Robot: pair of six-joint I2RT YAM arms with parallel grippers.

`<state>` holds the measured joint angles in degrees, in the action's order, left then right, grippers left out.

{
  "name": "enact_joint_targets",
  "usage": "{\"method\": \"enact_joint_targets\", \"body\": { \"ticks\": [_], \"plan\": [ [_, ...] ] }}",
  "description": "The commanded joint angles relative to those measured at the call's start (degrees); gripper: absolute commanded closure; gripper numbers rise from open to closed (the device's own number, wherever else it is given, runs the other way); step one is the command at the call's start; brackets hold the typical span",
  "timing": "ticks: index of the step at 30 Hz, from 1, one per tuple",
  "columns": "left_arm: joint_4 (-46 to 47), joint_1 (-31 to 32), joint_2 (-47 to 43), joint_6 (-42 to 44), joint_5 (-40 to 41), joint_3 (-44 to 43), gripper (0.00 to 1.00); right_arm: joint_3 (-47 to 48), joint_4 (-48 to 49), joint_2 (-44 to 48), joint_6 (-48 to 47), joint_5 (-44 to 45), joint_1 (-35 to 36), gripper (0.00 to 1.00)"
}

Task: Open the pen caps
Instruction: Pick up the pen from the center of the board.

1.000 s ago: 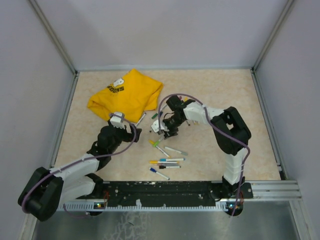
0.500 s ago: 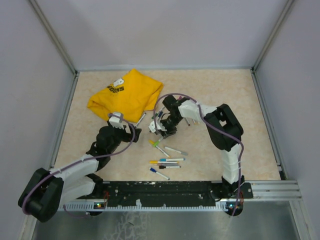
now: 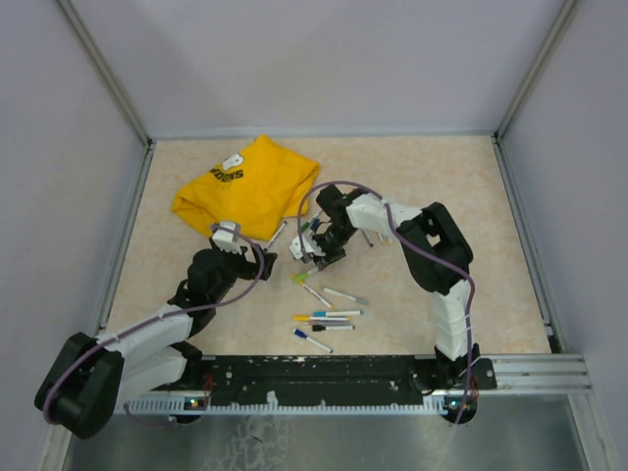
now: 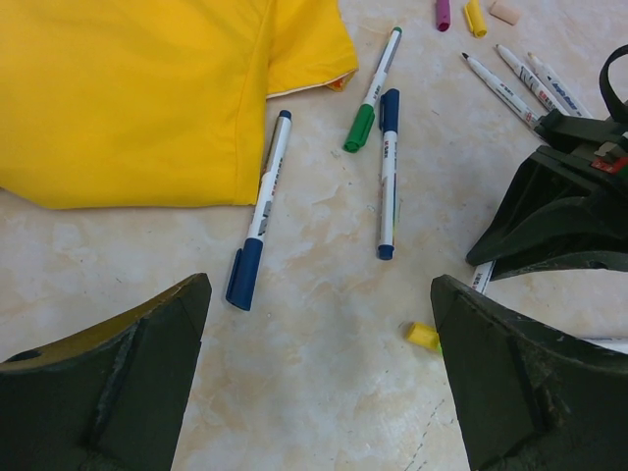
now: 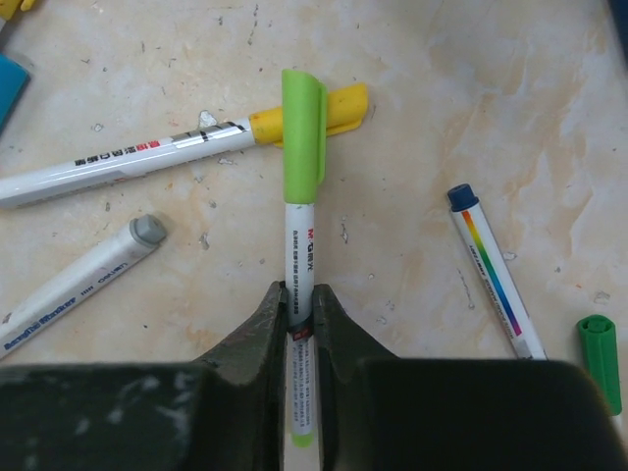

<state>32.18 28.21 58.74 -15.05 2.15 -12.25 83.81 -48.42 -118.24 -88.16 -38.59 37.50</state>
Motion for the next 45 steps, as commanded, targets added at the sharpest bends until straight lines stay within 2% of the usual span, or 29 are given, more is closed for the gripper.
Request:
{"method": "enact_joint_targets", "body": {
  "ticks": [1, 2, 10, 16, 23, 29, 33, 38, 45],
  "plan": [
    [2.1, -0.4, -0.8, -0.4, -0.7, 0.6, 0.02, 1.0, 1.0, -0.3, 0.6, 3.1, 0.6, 0.97],
    [2.1, -0.4, -0.9, -0.4, -0.7, 0.6, 0.02, 0.9, 1.4, 0.2, 1.1, 2.8, 0.6, 1.00],
    [2.0, -0.4, -1.8, -0.8, -0.3, 1.0, 0.01, -1.1, 4.4, 7.4, 5.4, -2.3, -1.0, 1.00],
    [0.8, -0.4, -6.0, -2.7, 0.5, 1.9, 0.01, -5.4, 5.4, 16.0, 9.7, -8.2, -4.0, 1.00],
    [7.8, -0.4, -12.2, -11.9, -7.8, 4.0, 0.01, -16.1, 7.0, 31.0, 16.3, -16.7, -8.4, 1.00],
    [12.0, -0.4, -11.6, -17.2, -18.0, 1.5, 0.00, -23.4, 9.1, 41.1, 31.0, -24.0, -11.8, 1.00],
    [17.8, -0.4, -9.0, -18.9, -25.0, 1.3, 0.01, -28.1, 16.5, 44.7, 44.1, -28.5, -15.0, 1.00],
    [24.3, -0.1, -6.2, -21.3, -26.9, 2.0, 0.01, -29.6, 22.3, 44.9, 54.8, -34.0, -20.0, 1.00],
    [33.3, 2.8, -2.5, -22.4, -25.3, 2.8, 0.02, -33.1, 34.4, 43.7, 68.7, -38.3, -21.6, 1.00]
  ]
}}
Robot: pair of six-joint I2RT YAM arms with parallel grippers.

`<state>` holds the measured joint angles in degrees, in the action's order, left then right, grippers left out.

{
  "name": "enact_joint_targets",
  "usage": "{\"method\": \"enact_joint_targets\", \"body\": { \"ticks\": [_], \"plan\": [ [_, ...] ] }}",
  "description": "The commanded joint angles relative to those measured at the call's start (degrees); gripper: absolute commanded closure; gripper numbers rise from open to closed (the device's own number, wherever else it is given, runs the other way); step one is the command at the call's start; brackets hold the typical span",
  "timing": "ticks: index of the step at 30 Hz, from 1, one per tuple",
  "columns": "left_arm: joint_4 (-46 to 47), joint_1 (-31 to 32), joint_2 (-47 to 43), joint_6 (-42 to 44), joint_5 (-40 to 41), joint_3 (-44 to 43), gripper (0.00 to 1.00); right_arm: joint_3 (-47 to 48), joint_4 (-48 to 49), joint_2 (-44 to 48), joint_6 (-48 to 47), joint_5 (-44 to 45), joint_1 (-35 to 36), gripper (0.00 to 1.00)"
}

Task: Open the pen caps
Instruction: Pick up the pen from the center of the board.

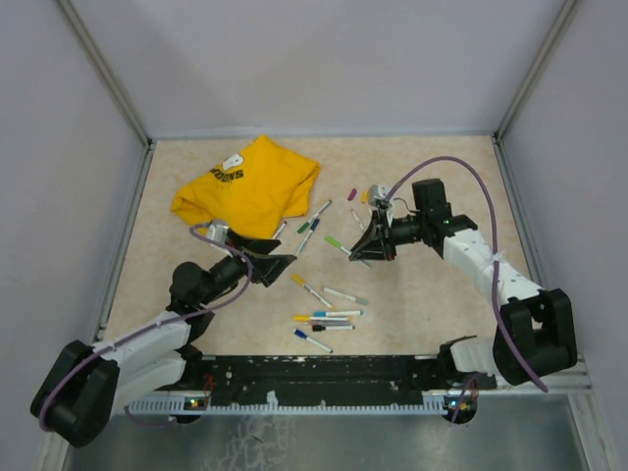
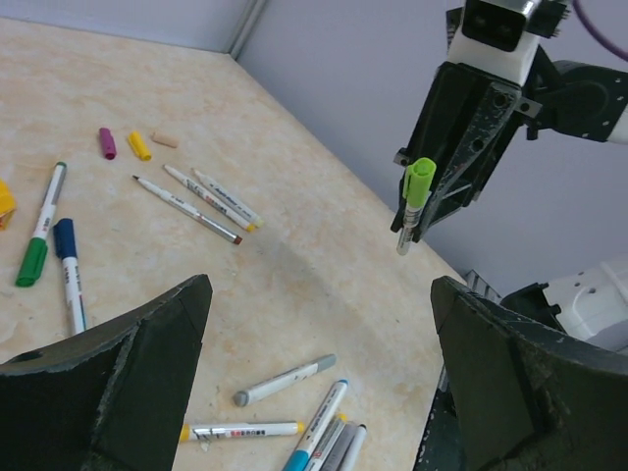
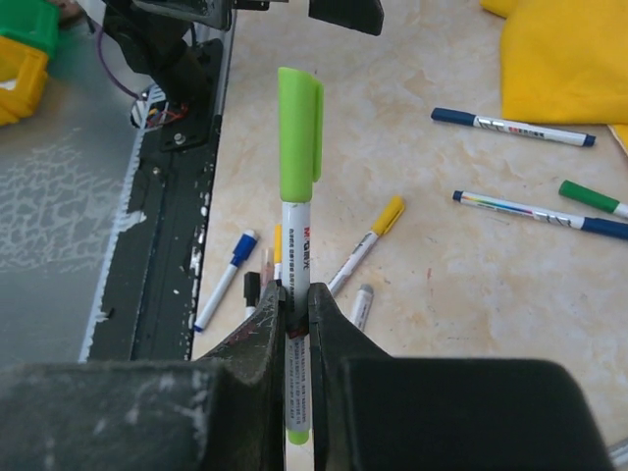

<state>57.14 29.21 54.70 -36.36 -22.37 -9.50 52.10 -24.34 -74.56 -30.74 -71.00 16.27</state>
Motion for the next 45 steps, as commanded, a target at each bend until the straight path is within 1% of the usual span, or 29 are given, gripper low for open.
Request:
{"method": "enact_joint_targets", "body": {
  "ticks": [1, 8, 12, 15, 20, 27, 29, 33, 38, 43, 45],
  "plan": [
    [8.9, 2.4, 2.1, -0.8, -0.3, -0.1, 0.02, -1.6, 11.5, -0.2, 12.5, -6.5, -0.4, 1.00],
    [13.4, 6.3, 6.4, 0.4, 2.9, -0.5, 0.02, -2.9, 17.8, -1.6, 20.0, -8.0, -0.4, 1.00],
    [17.3, 6.9, 10.2, -0.2, 3.4, 0.0, 0.03, -3.6, 22.3, -2.7, 25.8, -7.5, -0.4, 1.00],
    [21.8, 6.9, 12.8, -1.2, 4.1, 0.8, 0.03, -4.4, 26.1, -3.5, 29.8, -7.8, -0.4, 1.00],
    [25.8, 6.9, 17.7, -2.4, 5.4, 0.8, 0.03, -5.0, 29.1, -4.7, 32.7, -8.0, -0.4, 1.00],
    [32.5, 6.9, 24.3, -5.8, 4.9, 0.1, 0.05, -5.7, 33.0, -6.2, 36.9, -7.9, -0.4, 1.00],
    [32.7, 6.9, 25.4, -6.4, 5.1, -0.6, 0.06, -5.8, 33.7, -6.7, 38.0, -7.2, -0.4, 1.00],
    [28.0, 6.9, 26.5, -6.7, 6.1, -3.7, 0.08, -5.6, 34.2, -7.5, 40.3, -3.9, -0.4, 1.00],
    [25.1, 7.2, 28.5, -7.8, 8.1, -6.9, 0.10, -6.2, 38.4, -8.9, 45.5, -3.6, -0.4, 1.00],
    [23.3, 8.9, 31.4, -9.2, 10.5, -10.9, 0.15, -6.8, 40.1, -9.2, 47.2, -3.5, -0.4, 1.00],
    [23.7, 9.7, 32.7, -9.5, 11.0, -12.5, 0.15, -7.0, 40.3, -9.4, 47.3, -3.3, -0.4, 1.00]
  ]
}}
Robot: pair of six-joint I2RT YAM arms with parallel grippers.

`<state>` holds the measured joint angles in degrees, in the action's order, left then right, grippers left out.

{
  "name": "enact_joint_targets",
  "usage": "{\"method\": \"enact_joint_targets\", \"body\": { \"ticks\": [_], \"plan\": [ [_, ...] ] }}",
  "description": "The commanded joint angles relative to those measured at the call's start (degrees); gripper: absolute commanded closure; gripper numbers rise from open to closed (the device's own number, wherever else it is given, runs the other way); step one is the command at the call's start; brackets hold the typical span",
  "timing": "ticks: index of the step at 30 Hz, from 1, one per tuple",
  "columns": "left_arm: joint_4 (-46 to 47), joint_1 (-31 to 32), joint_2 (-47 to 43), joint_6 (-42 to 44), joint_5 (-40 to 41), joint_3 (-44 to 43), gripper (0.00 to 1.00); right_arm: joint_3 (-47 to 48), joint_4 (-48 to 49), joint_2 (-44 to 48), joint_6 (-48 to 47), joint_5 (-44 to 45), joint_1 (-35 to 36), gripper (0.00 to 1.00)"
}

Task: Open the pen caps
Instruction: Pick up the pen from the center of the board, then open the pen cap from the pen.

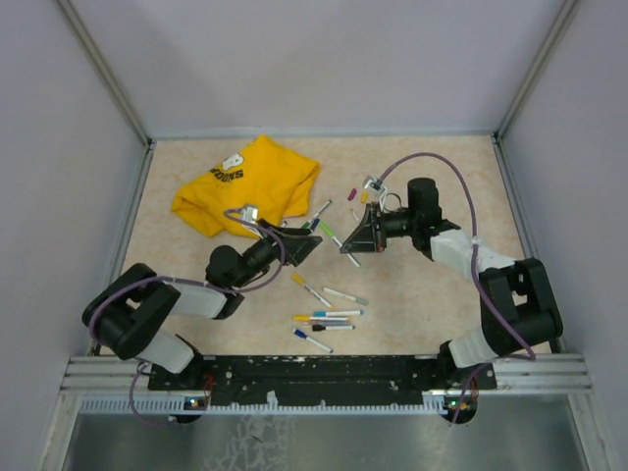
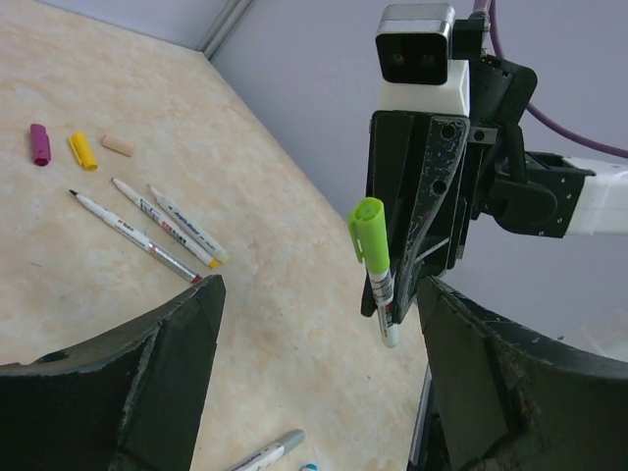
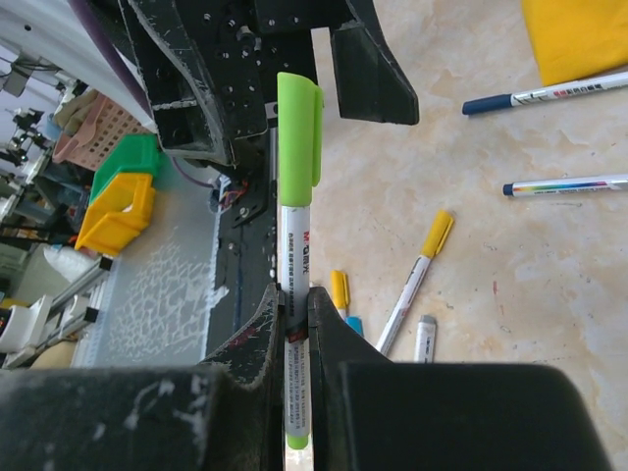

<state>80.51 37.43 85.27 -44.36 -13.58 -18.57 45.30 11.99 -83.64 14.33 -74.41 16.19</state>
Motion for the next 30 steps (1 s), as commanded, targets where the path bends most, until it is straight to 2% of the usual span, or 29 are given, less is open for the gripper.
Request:
{"method": "enact_joint_targets", "body": {
  "ticks": [1, 6, 11, 15, 22, 27, 30],
  "plan": [
    [0.6, 2.0, 2.7, -1.5, 2.6, -4.2, 0.16, -0.1, 3.9, -0.5, 2.3, 0.1, -0.2, 1.00],
    [0.0, 3.3, 5.1, -1.4, 3.0, -8.3, 0.22, 0.0, 3.2, -1.1, 1.2, 0.5, 0.0, 1.00],
    [-0.7, 3.6, 6.6, -2.3, 3.1, -9.8, 0.40, 0.8, 0.0, -1.1, -1.7, 1.4, 0.2, 1.00],
    [-1.7, 3.7, 6.9, -3.3, 3.0, -10.0, 0.50, 1.5, -3.5, -0.7, -5.2, 3.5, 0.5, 1.00],
    [-4.0, 4.8, 7.4, -4.7, 3.3, -10.4, 0.50, 1.7, -7.1, 1.4, -10.5, 8.4, 1.7, 1.00],
    [-5.7, 5.5, 7.6, -4.8, 3.6, -11.3, 0.54, 1.5, -7.5, 2.0, -11.9, 9.8, 2.5, 1.00],
    [-5.7, 5.5, 8.1, -5.1, 3.4, -11.6, 0.66, 1.5, -8.1, 2.3, -12.9, 10.5, 3.0, 1.00]
  ]
}}
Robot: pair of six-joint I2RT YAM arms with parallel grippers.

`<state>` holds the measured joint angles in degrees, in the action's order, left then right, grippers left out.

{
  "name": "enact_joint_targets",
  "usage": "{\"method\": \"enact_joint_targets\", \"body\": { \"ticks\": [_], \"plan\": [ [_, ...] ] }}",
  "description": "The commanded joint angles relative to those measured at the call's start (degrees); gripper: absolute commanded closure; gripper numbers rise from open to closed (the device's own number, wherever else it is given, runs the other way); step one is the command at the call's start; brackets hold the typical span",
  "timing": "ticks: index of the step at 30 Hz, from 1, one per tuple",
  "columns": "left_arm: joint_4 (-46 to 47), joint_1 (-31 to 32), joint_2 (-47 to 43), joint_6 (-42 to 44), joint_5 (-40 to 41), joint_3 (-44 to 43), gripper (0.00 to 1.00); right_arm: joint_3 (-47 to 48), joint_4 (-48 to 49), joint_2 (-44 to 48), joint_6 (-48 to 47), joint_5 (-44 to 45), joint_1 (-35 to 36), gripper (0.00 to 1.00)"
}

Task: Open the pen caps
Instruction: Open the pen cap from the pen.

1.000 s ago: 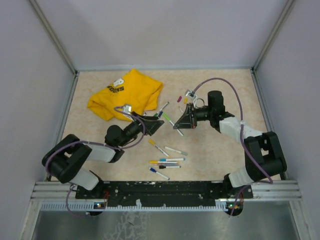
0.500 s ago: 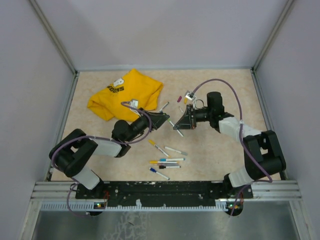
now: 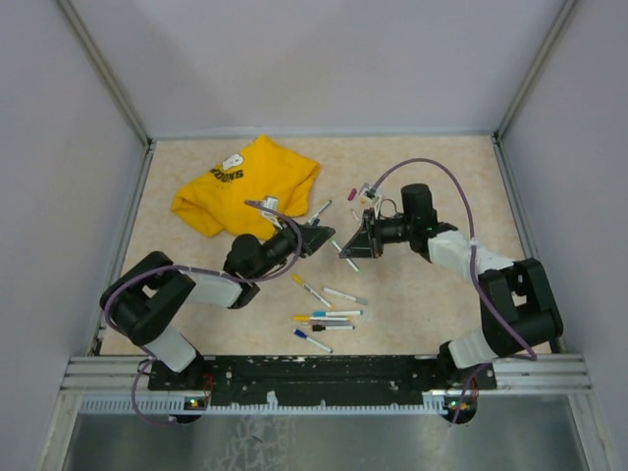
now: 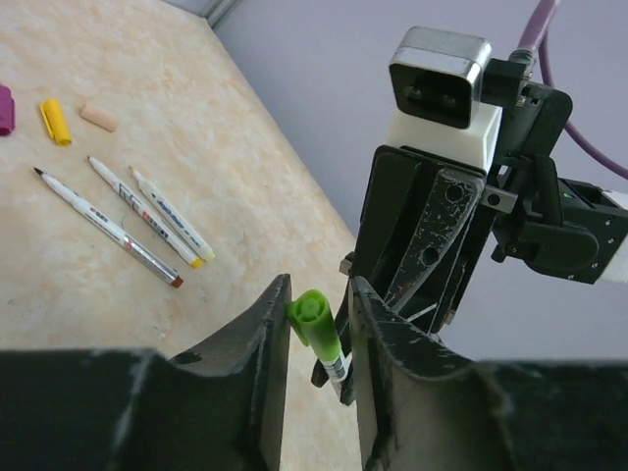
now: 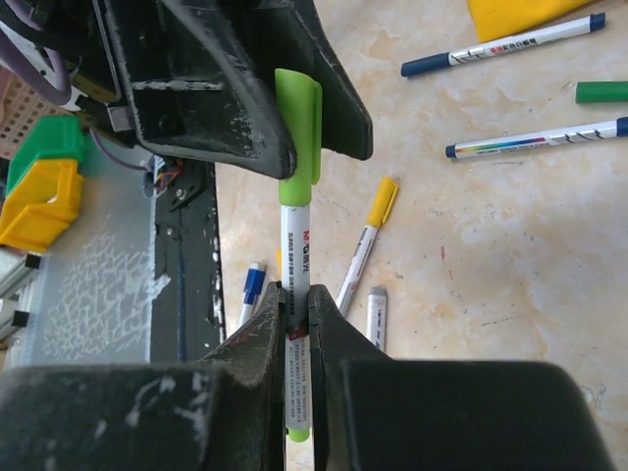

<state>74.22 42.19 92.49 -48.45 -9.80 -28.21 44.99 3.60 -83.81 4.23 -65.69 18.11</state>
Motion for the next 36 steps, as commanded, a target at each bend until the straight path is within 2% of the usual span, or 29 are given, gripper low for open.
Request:
{"method": "enact_joint_targets", "body": {
  "ticks": [1, 6, 7, 10, 11, 13, 16, 17, 18, 20, 21, 23, 30, 36],
  "plan": [
    [0.6, 0.8, 1.0, -1.1, -0.4, -2.0, 0.73, 1.9, 0.1, 2.5, -3.2, 1.8, 1.3, 1.00],
    [1.8, 0.8, 1.1, -1.5, -1.1, -1.9, 0.99, 1.9, -0.4, 2.5, -3.9, 2.0, 1.7, 1.00],
    [2.3, 0.8, 1.1, -1.4, -1.2, -1.8, 1.00, 1.8, -0.2, 2.5, -3.7, 2.0, 1.7, 1.00],
    [4.0, 0.8, 0.9, -1.4, -1.6, -1.7, 1.00, 0.9, 1.9, 2.5, -1.6, 2.4, 1.7, 0.77],
    [4.5, 0.8, 0.9, -1.3, -1.7, -1.7, 1.00, 0.6, 2.7, 2.4, -0.8, 2.4, 1.8, 0.73],
    [5.1, 0.8, 1.0, -1.4, -1.8, -1.9, 1.00, 0.2, 4.0, 2.3, 0.3, 2.3, 2.0, 0.68],
    [6.0, 0.8, 1.5, -1.5, -2.1, -2.1, 1.00, 0.1, 4.7, 1.9, 0.9, 2.1, 2.3, 0.67],
    [6.4, 0.8, 1.7, -1.5, -2.2, -2.1, 1.00, 0.1, 4.7, 1.8, 1.0, 2.0, 2.3, 0.68],
    [6.6, 0.8, 1.8, -1.4, -2.1, -2.2, 1.00, 0.1, 4.8, 1.7, 1.1, 1.9, 2.4, 0.73],
    [6.6, 0.7, 1.8, -0.7, -1.5, -2.3, 1.00, 0.2, 5.0, 1.5, 1.2, 1.2, 2.7, 0.97],
    [6.6, 0.5, 1.6, -0.2, -1.1, -2.3, 1.00, 0.2, 4.9, 1.3, 1.2, 0.9, 2.7, 1.00],
    [6.4, -0.6, 1.1, 0.6, -0.9, -2.7, 1.00, 0.4, 4.2, 1.1, 0.5, 0.2, 3.0, 1.00],
    [3.7, -10.5, -0.3, -0.2, -2.3, -8.0, 1.00, 1.5, 1.7, 0.0, -1.7, -0.8, 4.7, 1.00],
    [0.9, -15.0, -0.8, 0.1, 0.2, -12.8, 1.00, 2.0, 1.4, -1.7, -0.8, -0.7, 5.0, 1.00]
  ]
}}
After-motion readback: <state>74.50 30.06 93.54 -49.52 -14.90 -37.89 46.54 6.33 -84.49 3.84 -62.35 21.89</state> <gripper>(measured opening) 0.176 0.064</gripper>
